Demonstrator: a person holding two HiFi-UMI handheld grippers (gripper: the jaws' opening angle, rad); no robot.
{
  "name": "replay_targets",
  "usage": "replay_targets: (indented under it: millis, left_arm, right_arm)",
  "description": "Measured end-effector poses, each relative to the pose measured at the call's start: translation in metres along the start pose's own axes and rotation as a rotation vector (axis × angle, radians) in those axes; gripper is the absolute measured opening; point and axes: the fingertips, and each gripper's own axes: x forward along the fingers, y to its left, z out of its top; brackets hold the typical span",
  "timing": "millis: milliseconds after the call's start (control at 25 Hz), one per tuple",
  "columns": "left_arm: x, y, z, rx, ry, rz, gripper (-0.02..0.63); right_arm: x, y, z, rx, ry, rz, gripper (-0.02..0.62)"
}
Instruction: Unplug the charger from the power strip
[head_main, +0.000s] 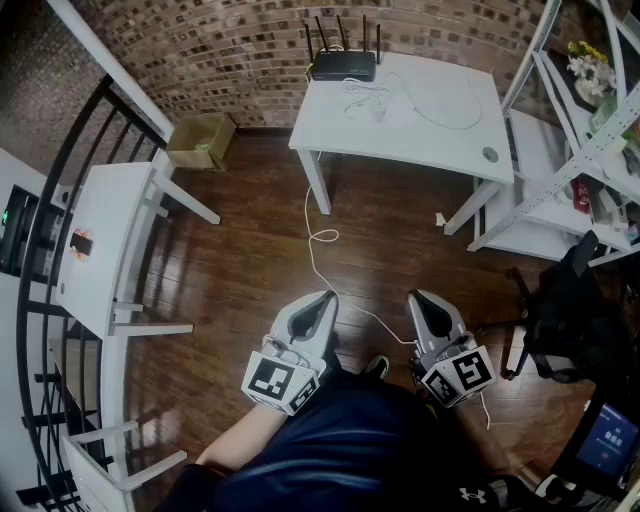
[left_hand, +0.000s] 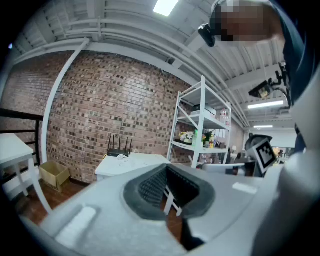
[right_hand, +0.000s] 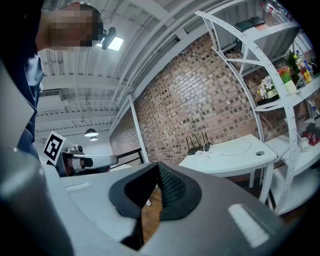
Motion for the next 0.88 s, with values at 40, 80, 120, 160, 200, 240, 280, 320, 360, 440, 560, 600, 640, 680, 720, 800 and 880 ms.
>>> replay_targets:
  millis: [40, 80, 120, 160, 200, 240, 280, 320, 360, 440, 560, 600, 640, 680, 720, 800, 880]
  left_arm:
    - [0.006, 0.011, 0.003, -0.004, 0.005, -0.002, 0.005]
    - [0.011, 0.022, 0.007, -0.006, 0.009, -0.006, 0.005]
    - [0.017, 0.033, 0.01, -0.006, 0.008, -0.012, 0.005]
    - [0.023, 0.047, 0.013, -0.004, 0.002, -0.021, 0.005]
    - [0.03, 0.061, 0.017, -0.003, -0.004, -0.031, 0.005]
    - [0.037, 0.076, 0.023, -0.006, -0.007, -0.04, 0.005]
    - [0.045, 0.091, 0.029, -0.012, -0.008, -0.052, 0.005]
    - [0.052, 0.105, 0.035, -0.019, -0.009, -0.067, 0.005]
    - [0.059, 0.119, 0.04, -0.025, -0.008, -0.084, 0.005]
    - [0.073, 0.146, 0.046, -0.03, -0.006, -0.115, 0.005]
    - [0.092, 0.184, 0.053, -0.037, 0.002, -0.15, 0.006]
    - [0.098, 0.195, 0.054, -0.039, 0.002, -0.162, 0.006]
    - [0.103, 0.205, 0.054, -0.037, 0.0, -0.174, 0.009]
    - [0.109, 0.215, 0.054, -0.036, -0.003, -0.183, 0.012]
    - [0.114, 0.224, 0.053, -0.04, -0.002, -0.185, 0.017]
    - [0.129, 0.241, 0.054, -0.06, 0.009, -0.169, 0.018]
    - [0.148, 0.252, 0.054, -0.076, 0.018, -0.157, 0.041]
  right_arm:
    - [0.012, -0.003, -0.002, 0.0, 0.009, -0.014, 0.011]
    - [0.024, -0.006, -0.005, -0.003, 0.019, -0.027, 0.011]
    - [0.036, -0.009, -0.007, -0.009, 0.031, -0.042, 0.011]
    - [0.049, -0.012, -0.008, -0.017, 0.043, -0.059, 0.011]
    - [0.063, -0.016, -0.008, -0.025, 0.048, -0.076, 0.011]
    - [0.078, -0.018, -0.007, -0.029, 0.049, -0.093, 0.011]
    - [0.093, -0.02, -0.004, -0.032, 0.049, -0.108, 0.01]
    - [0.108, -0.02, -0.002, -0.036, 0.049, -0.122, 0.01]
    - [0.123, -0.021, 0.001, -0.04, 0.05, -0.135, 0.01]
    - [0.153, -0.023, 0.003, -0.047, 0.054, -0.164, 0.011]
    - [0.19, -0.028, 0.004, -0.062, 0.065, -0.212, 0.011]
    - [0.201, -0.03, 0.004, -0.067, 0.071, -0.228, 0.011]
    - [0.21, -0.032, 0.004, -0.071, 0.08, -0.24, 0.011]
    - [0.219, -0.034, 0.003, -0.075, 0.091, -0.249, 0.011]
    - [0.226, -0.036, 0.002, -0.077, 0.103, -0.256, 0.011]
    - [0.239, -0.045, 0.001, -0.078, 0.122, -0.267, 0.011]
    - [0.252, -0.063, 0.001, -0.073, 0.131, -0.278, 0.011]
